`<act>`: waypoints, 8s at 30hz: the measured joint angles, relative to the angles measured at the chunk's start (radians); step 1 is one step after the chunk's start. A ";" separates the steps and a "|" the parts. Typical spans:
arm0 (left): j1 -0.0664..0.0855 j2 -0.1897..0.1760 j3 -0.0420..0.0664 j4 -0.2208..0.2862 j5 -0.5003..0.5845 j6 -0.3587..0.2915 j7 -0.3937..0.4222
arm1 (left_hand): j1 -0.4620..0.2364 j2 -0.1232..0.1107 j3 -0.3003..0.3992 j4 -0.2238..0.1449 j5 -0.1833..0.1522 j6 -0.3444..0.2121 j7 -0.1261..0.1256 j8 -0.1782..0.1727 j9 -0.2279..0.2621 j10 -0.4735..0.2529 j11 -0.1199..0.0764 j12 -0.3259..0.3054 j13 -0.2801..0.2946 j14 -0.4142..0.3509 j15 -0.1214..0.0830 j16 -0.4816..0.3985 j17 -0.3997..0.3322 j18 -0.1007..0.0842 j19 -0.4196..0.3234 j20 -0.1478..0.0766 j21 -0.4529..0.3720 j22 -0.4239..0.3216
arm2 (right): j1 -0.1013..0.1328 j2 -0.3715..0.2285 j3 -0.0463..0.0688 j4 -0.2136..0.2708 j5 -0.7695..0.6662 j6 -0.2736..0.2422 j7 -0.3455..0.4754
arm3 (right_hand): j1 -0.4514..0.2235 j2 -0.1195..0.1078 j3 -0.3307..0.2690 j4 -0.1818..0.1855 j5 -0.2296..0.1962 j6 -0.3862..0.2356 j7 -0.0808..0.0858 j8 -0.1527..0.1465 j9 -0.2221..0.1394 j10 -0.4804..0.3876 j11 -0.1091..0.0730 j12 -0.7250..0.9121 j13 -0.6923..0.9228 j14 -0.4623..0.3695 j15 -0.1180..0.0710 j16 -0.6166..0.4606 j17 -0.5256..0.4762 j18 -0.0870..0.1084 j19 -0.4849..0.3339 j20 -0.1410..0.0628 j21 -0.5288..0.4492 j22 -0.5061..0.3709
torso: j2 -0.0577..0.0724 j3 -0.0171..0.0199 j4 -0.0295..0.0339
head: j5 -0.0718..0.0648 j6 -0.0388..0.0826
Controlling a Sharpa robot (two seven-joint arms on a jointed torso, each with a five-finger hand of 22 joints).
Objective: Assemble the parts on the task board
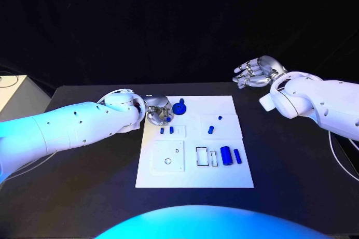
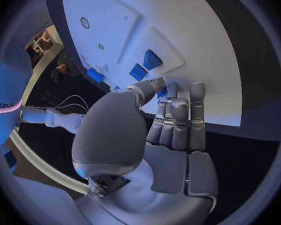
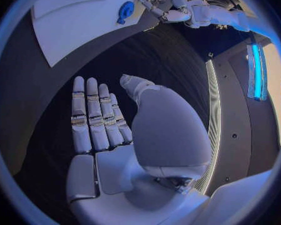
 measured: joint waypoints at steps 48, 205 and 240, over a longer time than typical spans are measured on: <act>0.000 -0.230 0.082 0.170 0.932 -0.027 0.238 | -0.009 0.013 -0.037 0.010 0.000 0.025 0.026 0.005 0.027 -0.019 0.037 -0.086 -0.016 -0.264 0.050 -0.513 -0.427 0.000 -0.192 0.052 -0.362 -0.240 | -0.066 -0.078 -0.011 0.177 -0.685 0.118 -0.081 | -0.025 0.001 0.120 -0.175 -0.014 0.192 -0.045 -0.065 -0.018 0.214 -0.079 -0.230 0.004 0.383 -0.122 0.682 0.521 -0.016 0.271 -0.138 0.794 0.647 | -0.001 -0.0015 -0.0004 | -0.050 0.044; -0.001 -0.257 0.081 0.236 1.123 -0.021 0.309 | 0.003 0.014 -0.086 0.028 0.001 -0.007 0.057 -0.028 0.012 0.044 0.077 -0.383 -0.032 -0.141 0.091 -1.000 -0.471 -0.001 -0.020 0.077 -0.748 -0.560 | -0.155 0.057 -0.020 0.119 -0.918 0.047 -0.277 | -0.125 0.015 0.171 -0.192 -0.053 0.259 -0.080 -0.007 0.101 0.239 -0.103 -0.178 0.042 0.382 -0.122 1.060 0.709 -0.078 0.299 -0.127 1.096 1.007 | 0.000 -0.0001 -0.0001 | -0.056 0.026; -0.001 -0.258 0.081 0.237 1.123 -0.020 0.304 | 0.003 0.014 -0.086 0.028 0.001 -0.007 0.057 -0.028 0.013 0.045 0.077 -0.379 -0.032 -0.145 0.087 -0.996 -0.470 -0.001 -0.019 0.077 -0.748 -0.559 | -0.158 0.072 -0.021 0.131 -0.983 0.042 -0.351 | -0.099 0.029 0.197 -0.211 -0.011 0.287 -0.090 0.028 0.130 0.270 -0.102 -0.177 0.073 0.382 -0.136 1.139 0.782 -0.078 0.345 -0.145 1.179 1.092 | 0.000 0.0003 -0.0004 | -0.055 0.025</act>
